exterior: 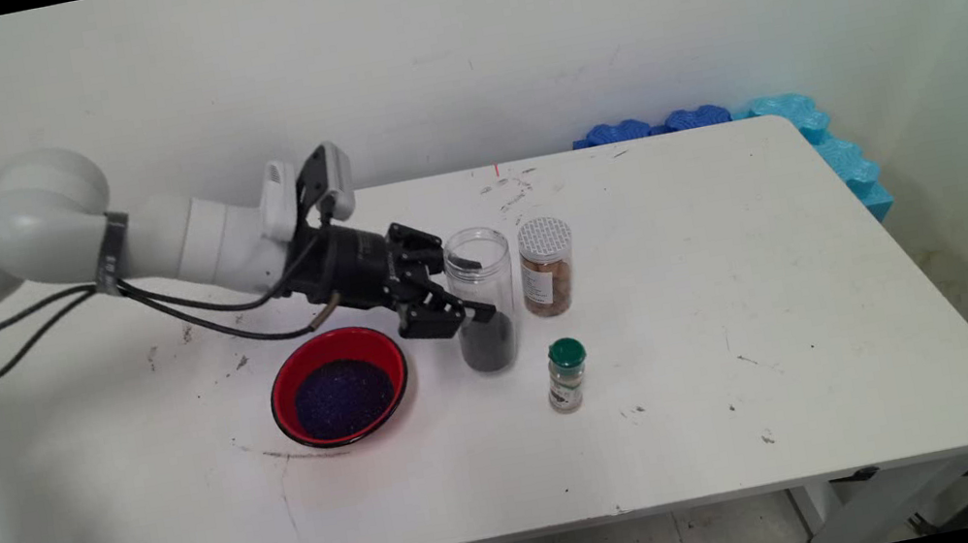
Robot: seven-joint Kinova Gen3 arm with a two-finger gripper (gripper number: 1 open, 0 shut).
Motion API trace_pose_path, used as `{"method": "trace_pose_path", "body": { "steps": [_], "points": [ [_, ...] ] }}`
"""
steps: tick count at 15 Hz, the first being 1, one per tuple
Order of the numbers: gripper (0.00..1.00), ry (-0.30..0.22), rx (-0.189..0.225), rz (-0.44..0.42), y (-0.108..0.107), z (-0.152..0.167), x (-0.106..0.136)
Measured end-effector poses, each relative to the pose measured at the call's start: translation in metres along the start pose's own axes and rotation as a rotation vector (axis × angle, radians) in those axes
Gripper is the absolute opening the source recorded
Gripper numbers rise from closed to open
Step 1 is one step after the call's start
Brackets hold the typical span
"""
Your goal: Place the picked object on the table
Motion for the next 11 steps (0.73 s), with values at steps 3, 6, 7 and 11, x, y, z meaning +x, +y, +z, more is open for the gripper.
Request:
{"method": "trace_pose_path", "body": {
  "steps": [3, 6, 7, 11],
  "points": [
    [0.0, 0.0, 0.004, -0.01, -0.002, 0.008, -0.008],
    [0.0, 0.003, 0.011, -0.026, -0.004, 0.016, -0.015],
    [0.0, 0.004, 0.013, -0.031, -0.005, 0.019, -0.017],
    [1.0, 0.009, 0.023, -0.044, -0.007, 0.024, -0.021]
  ]
}}
